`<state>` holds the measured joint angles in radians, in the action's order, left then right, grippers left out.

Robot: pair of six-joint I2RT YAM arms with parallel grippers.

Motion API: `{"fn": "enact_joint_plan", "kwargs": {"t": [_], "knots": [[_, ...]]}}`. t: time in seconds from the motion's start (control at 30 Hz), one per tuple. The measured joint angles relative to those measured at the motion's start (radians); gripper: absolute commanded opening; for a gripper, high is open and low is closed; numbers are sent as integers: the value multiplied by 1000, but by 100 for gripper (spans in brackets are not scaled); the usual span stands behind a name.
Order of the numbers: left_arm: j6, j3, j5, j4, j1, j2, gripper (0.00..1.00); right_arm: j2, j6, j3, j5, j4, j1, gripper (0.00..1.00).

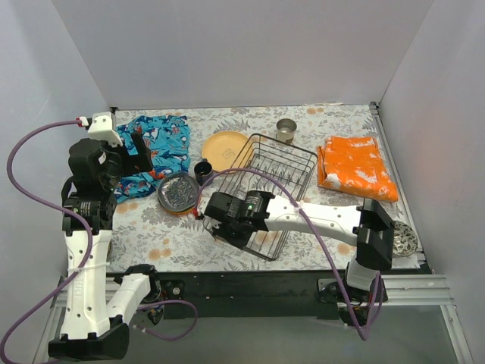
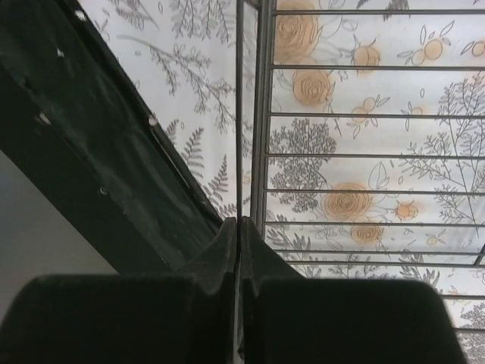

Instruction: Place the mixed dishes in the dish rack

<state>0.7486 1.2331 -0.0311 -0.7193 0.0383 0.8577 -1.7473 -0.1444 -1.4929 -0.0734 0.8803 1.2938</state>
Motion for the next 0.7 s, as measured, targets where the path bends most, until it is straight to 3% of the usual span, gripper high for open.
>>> {"fn": "enact_joint_plan", "kwargs": {"t": [0.27, 0.7], "knots": [[-39, -4, -23, 10, 0, -3, 98, 145, 99, 159, 16, 14, 5, 1], [-89, -119, -190, -10, 0, -18, 98, 291, 446, 311, 100, 11, 2, 1]]}}
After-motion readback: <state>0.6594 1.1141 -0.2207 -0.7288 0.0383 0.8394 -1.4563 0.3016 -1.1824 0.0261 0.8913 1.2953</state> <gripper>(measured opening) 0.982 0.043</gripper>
